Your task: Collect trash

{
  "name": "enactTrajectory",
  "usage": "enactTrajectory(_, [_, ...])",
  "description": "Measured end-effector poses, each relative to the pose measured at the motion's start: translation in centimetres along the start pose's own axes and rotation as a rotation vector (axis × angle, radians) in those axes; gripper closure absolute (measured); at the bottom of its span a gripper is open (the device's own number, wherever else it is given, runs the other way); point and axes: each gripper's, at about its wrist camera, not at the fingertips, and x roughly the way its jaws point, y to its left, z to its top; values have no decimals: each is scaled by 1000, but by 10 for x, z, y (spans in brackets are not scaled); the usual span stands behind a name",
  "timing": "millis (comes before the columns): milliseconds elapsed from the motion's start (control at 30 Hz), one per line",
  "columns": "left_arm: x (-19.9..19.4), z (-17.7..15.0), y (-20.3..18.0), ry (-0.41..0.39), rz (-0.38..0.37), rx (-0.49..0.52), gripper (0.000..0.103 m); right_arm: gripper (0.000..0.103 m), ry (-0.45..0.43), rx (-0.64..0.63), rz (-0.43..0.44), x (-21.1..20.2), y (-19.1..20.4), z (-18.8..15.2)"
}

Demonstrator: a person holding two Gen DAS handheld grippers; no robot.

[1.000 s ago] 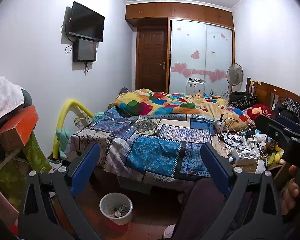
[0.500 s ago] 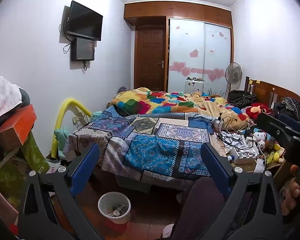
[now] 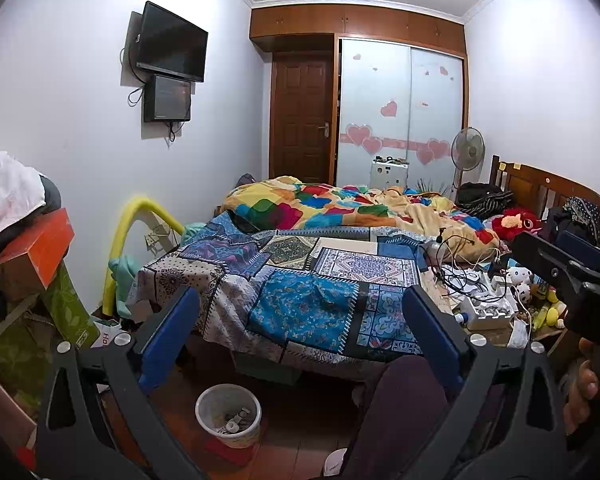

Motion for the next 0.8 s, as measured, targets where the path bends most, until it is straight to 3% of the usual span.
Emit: enactTrajectory(800, [0, 0, 2, 0, 1, -1, 0, 0, 2, -2, 3, -2, -5, 2])
